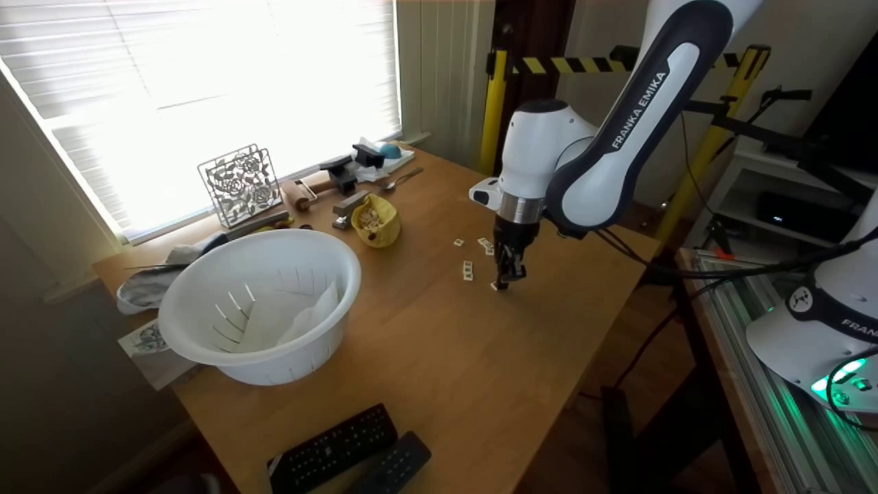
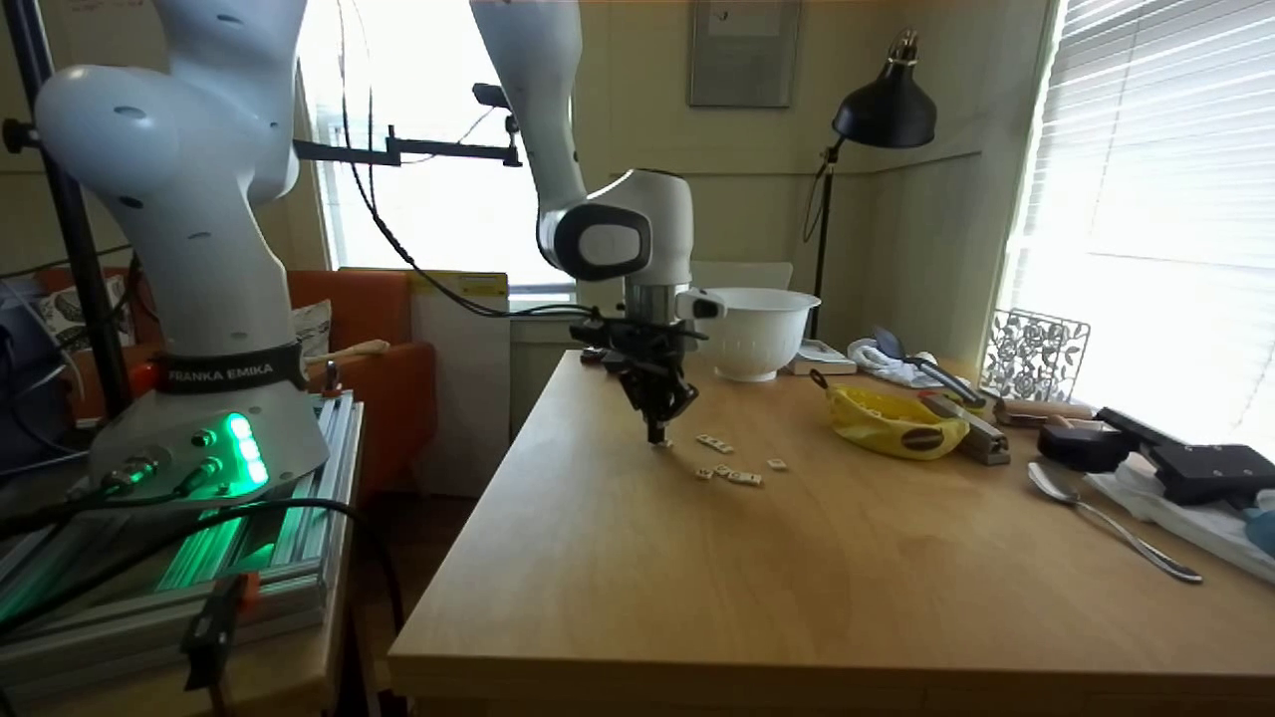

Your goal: Align the blocks on the table

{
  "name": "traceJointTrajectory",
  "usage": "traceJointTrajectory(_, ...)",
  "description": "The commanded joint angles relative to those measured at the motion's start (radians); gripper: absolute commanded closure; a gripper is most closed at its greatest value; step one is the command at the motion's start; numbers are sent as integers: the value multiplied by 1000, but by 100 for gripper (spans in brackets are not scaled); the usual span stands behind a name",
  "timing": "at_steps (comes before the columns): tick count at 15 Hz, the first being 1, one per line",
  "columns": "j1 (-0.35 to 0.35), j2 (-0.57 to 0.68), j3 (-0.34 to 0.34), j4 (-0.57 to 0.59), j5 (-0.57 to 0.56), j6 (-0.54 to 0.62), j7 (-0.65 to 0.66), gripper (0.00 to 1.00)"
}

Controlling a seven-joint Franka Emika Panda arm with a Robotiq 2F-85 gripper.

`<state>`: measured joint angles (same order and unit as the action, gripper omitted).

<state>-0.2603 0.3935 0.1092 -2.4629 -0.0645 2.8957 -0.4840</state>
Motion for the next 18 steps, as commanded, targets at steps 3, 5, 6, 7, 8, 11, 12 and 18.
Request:
traceJointTrajectory(3, -26, 67, 40, 50, -45, 1, -168, 100)
traceJointTrajectory(5, -22, 75, 38, 62, -57, 0, -224, 100)
traceJointTrajectory(6, -23, 80, 38, 69, -61, 0, -255, 100)
traceJointTrajectory(7, -27, 84, 41, 76, -63, -1, -287, 100)
traceJointTrajectory(8, -24, 88, 37, 84, -70, -4, -313, 100)
traceJointTrajectory(11, -24, 100, 36, 108, -78, -6, -390, 100)
traceJointTrajectory(12, -22, 104, 34, 116, -80, -8, -409, 100)
traceJointTrajectory(18, -26, 125, 43, 149, -77, -13, -540, 100)
